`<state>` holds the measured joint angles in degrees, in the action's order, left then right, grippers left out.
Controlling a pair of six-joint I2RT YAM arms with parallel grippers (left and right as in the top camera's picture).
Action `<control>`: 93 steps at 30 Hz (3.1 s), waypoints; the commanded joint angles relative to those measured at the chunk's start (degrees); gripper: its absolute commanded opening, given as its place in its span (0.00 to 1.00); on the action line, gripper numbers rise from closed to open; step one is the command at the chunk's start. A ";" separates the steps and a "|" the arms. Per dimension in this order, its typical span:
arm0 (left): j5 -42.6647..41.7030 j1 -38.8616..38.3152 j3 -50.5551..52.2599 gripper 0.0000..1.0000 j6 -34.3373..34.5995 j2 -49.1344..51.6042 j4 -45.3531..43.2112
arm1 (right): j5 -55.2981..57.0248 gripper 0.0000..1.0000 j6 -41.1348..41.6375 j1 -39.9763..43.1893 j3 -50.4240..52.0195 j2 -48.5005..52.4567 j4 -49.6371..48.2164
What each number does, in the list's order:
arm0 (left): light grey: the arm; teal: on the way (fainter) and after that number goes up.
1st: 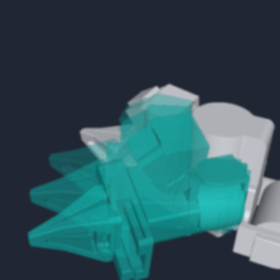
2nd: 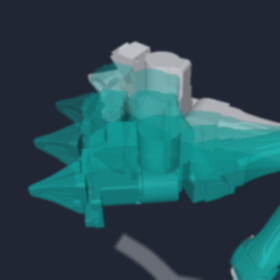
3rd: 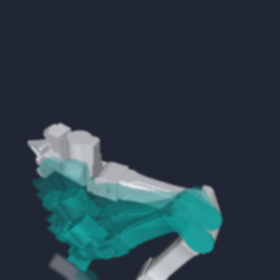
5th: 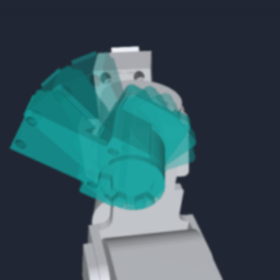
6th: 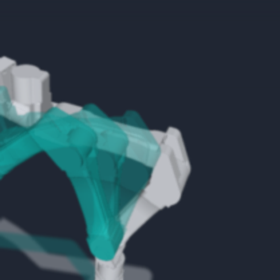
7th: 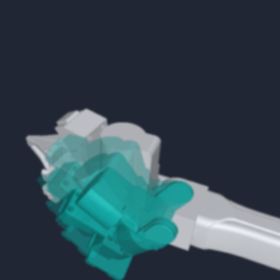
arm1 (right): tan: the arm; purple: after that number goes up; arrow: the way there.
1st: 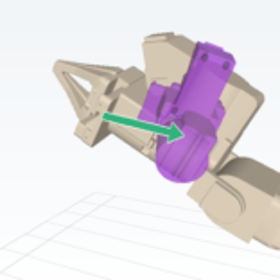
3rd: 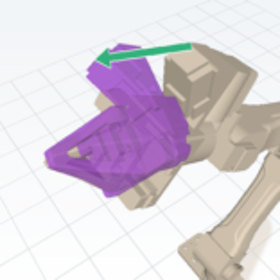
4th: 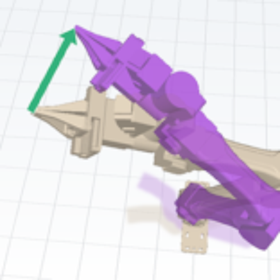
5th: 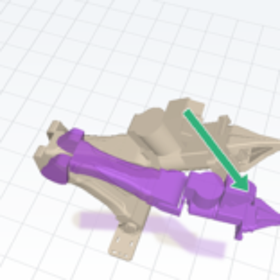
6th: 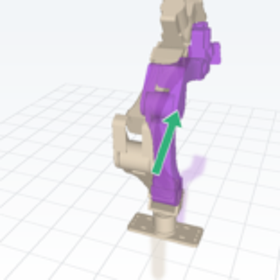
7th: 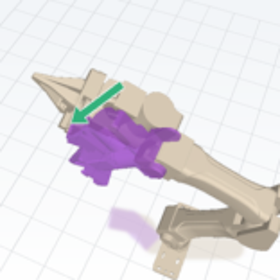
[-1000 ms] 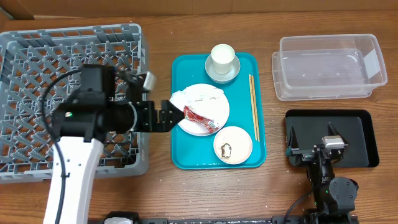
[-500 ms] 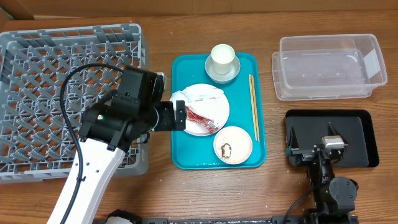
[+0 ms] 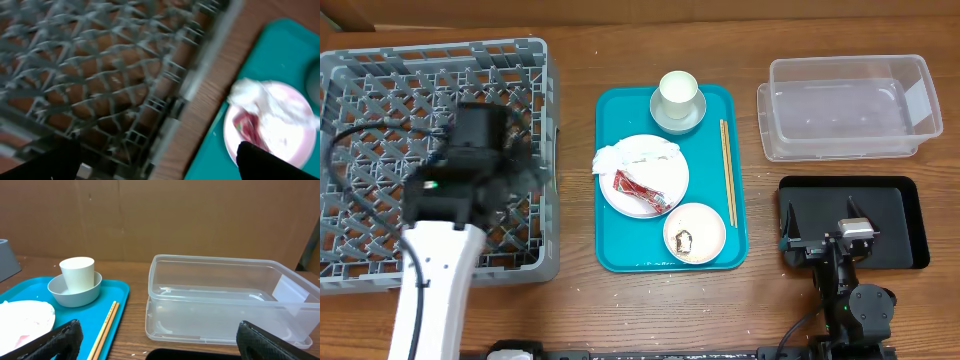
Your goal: Sort waste into correct bins and load items into the dishwasher
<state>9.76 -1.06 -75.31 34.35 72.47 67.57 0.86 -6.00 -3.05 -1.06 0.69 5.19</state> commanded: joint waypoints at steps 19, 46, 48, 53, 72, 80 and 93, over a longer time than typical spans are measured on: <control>-11.54 21.70 -1.42 1.00 2.99 -1.49 4.22 | -10.47 1.00 1.22 -0.26 0.59 -0.52 -10.14; -5.86 38.34 -1.42 1.00 3.39 -1.20 -0.07 | -41.31 1.00 29.09 -0.26 -24.87 19.85 -27.02; -6.21 39.21 -1.40 1.00 3.39 -1.20 1.20 | -46.62 1.00 26.82 -0.26 -32.48 27.06 -21.18; -6.23 39.30 -1.42 1.00 3.39 -1.20 1.27 | -55.32 1.00 22.80 -0.33 -54.51 45.48 2.27; -6.23 39.30 -1.42 1.00 3.39 -1.20 1.20 | -50.90 1.00 13.62 -16.90 -75.82 83.91 42.51; -6.23 39.30 -1.42 1.00 3.39 -1.20 1.22 | -15.56 0.88 18.71 -25.92 -75.84 93.83 42.71; -6.23 39.30 -1.42 1.00 3.39 -1.20 1.20 | 0.81 0.67 20.00 -37.51 -75.84 104.43 36.48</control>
<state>3.66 38.02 -75.42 37.36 71.99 68.79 -4.71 13.17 -40.88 -75.77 104.25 41.95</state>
